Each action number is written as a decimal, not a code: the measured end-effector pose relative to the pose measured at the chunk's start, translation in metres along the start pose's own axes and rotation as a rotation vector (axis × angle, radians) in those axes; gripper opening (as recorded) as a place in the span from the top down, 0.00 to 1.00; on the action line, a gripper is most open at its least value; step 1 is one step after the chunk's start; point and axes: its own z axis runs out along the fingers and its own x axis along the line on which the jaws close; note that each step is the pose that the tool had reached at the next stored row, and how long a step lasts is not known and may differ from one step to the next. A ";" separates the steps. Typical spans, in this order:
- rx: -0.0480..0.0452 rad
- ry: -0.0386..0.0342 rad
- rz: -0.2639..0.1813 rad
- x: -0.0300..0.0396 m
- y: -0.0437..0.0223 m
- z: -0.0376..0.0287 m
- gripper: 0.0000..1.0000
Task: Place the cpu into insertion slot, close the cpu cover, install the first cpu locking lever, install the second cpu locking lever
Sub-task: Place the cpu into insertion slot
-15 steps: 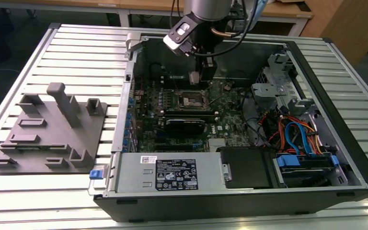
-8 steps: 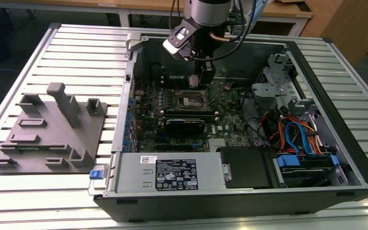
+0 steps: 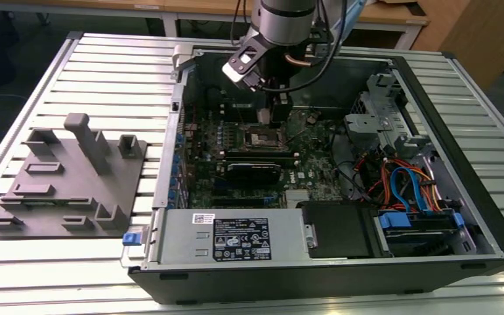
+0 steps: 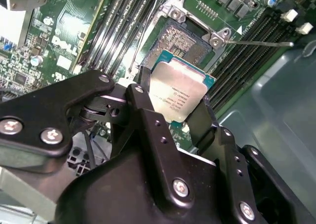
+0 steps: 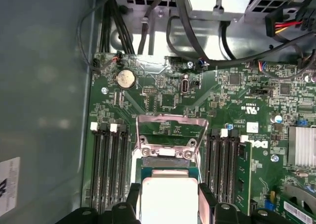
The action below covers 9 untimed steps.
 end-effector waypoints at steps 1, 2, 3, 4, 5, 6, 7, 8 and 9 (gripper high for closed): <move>0.0001 -0.0006 0.000 -0.0001 -0.0006 0.0018 0.46; 0.0002 -0.0013 0.002 -0.0001 -0.0015 0.0036 0.46; 0.0000 -0.0014 0.005 -0.0001 -0.0026 0.0054 0.46; 0.0000 -0.0019 0.010 -0.0001 -0.0035 0.0071 0.46; 0.0000 -0.0024 0.017 -0.0001 -0.0040 0.0089 0.46; 0.0001 -0.0028 0.022 -0.0001 -0.0045 0.0107 0.46; 0.0000 -0.0029 0.025 -0.0001 -0.0047 0.0125 0.46; -0.0001 -0.0030 0.026 -0.0001 -0.0048 0.0145 0.46; -0.0001 -0.0031 0.026 -0.0001 -0.0048 0.0163 0.46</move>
